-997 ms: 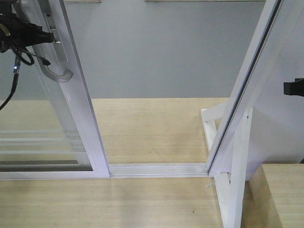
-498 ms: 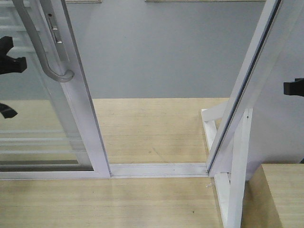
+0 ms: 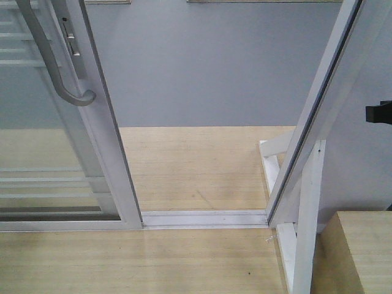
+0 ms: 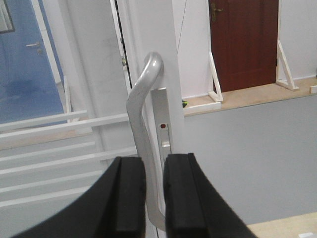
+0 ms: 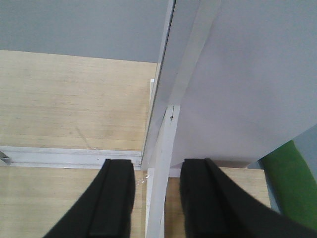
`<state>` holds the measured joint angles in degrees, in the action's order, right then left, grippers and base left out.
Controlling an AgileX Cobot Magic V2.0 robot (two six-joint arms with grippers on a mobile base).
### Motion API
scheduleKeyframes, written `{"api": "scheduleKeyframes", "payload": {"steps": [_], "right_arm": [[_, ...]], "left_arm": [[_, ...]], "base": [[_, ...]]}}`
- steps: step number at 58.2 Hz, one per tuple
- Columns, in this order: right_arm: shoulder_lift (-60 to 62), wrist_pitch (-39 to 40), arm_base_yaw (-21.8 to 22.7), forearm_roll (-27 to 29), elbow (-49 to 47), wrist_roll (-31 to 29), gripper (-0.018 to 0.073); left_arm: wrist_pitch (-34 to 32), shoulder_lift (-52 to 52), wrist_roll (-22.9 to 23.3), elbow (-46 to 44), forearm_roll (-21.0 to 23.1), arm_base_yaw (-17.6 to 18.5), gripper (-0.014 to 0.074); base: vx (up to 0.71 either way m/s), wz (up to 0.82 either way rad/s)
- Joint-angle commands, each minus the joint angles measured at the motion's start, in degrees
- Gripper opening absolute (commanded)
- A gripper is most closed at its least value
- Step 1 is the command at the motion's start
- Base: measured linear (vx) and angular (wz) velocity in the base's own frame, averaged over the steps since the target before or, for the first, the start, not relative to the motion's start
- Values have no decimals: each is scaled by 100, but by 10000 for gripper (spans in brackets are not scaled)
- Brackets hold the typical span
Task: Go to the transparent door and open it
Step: 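Release the handle and withdraw the left gripper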
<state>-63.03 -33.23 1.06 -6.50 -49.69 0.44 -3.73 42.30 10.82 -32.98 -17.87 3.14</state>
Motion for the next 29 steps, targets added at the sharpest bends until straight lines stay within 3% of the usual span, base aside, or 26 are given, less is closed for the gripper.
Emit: {"api": "scheduleKeyframes", "payload": {"steps": [1,11,21,29], "right_arm": [[115,392,26,-48,-166,-13,333],[115,392,26,-48,-166,-44,333],[115,377,26,-48,-166,-44,333],[115,377,26,-48,-166,-44,333]], "left_arm": [[-415,-44,63,-138,21,18,262],[-55,-103,66,-48,25,12,260],[-26,-696,52,672,37,12,220],[-37,-1348,-662,1376,566,12,122]], "base": [[0,0],[0,0],[0,0],[0,0]]}}
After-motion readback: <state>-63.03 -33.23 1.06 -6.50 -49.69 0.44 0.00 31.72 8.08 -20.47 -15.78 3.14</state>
